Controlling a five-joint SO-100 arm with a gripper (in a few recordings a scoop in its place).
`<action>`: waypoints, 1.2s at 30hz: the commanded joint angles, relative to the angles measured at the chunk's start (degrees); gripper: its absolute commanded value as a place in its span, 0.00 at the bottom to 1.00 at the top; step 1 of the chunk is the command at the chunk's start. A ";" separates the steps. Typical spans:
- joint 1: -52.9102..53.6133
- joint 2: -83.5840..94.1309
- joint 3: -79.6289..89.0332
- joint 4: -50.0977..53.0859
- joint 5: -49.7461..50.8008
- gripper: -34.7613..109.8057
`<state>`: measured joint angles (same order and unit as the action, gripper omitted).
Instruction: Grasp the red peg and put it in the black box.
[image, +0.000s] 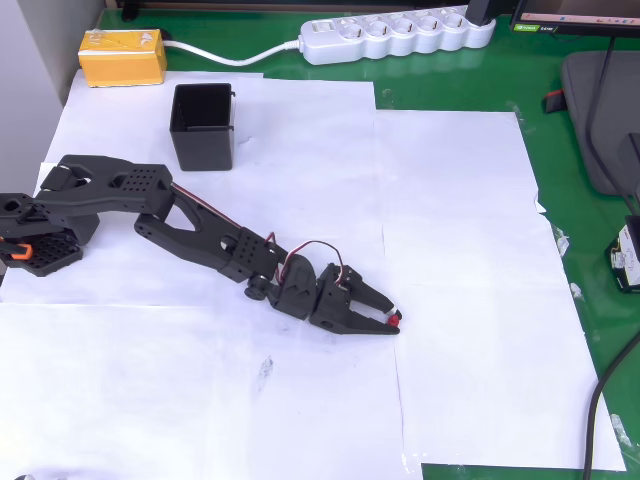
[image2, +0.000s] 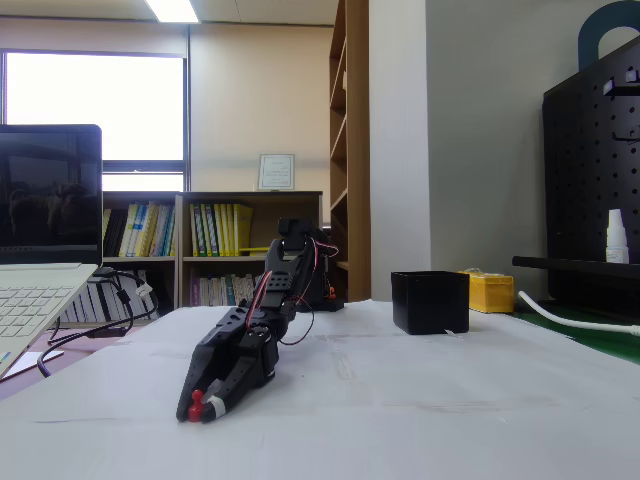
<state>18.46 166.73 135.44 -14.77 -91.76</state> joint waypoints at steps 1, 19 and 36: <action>-0.09 -7.29 5.54 3.78 0.26 0.24; -3.43 -19.42 23.99 28.39 5.27 0.24; -12.83 -49.39 28.65 79.72 21.71 0.24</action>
<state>6.68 129.55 157.24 57.39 -70.93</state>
